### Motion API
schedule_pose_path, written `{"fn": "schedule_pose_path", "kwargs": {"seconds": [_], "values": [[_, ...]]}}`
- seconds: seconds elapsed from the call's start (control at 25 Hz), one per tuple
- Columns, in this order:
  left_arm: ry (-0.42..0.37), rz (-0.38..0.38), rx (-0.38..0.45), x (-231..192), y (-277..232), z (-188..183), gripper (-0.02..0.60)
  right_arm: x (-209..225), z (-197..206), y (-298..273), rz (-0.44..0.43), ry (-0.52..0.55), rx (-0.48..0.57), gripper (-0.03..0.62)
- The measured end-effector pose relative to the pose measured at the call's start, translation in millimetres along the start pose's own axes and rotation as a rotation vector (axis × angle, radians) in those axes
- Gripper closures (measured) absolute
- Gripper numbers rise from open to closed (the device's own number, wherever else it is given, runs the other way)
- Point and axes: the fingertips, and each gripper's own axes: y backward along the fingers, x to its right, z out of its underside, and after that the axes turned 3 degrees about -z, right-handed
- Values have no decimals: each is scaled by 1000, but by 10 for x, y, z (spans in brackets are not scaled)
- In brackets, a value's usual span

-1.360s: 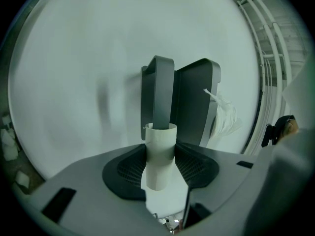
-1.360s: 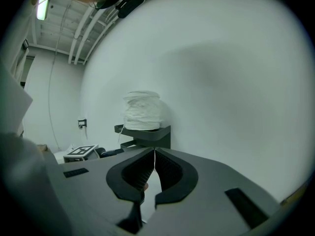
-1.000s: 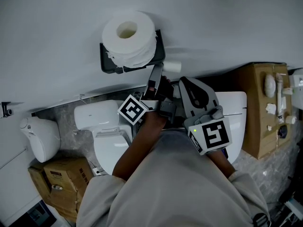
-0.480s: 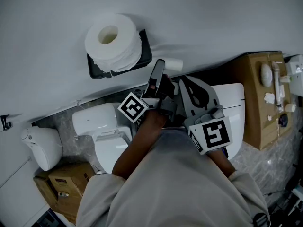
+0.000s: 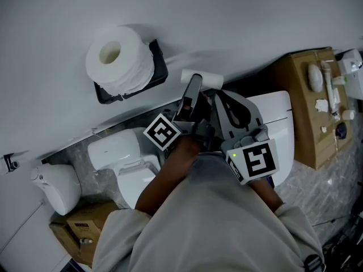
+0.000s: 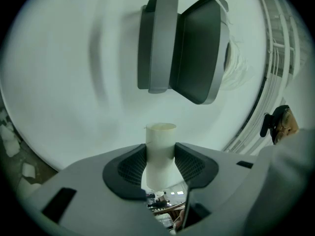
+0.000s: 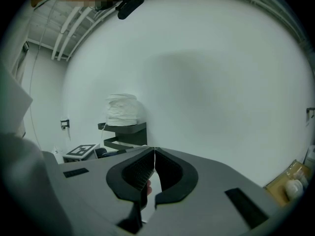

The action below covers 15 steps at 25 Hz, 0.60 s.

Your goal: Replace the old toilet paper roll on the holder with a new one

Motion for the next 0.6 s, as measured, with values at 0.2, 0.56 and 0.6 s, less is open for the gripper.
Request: {"fn": "schedule_pose_path", "kwargs": {"seconds": [0.2, 0.56, 0.6], "values": [[-62, -8, -16, 51, 77, 58, 396, -37, 6, -3, -12, -3, 1, 577], [-272, -103, 16, 60, 425, -149, 397, -259, -2, -84, -83, 17, 2, 577], [-281, -103, 23, 84, 469, -178, 397, -300, -11, -104, -94, 20, 3, 577]]}}
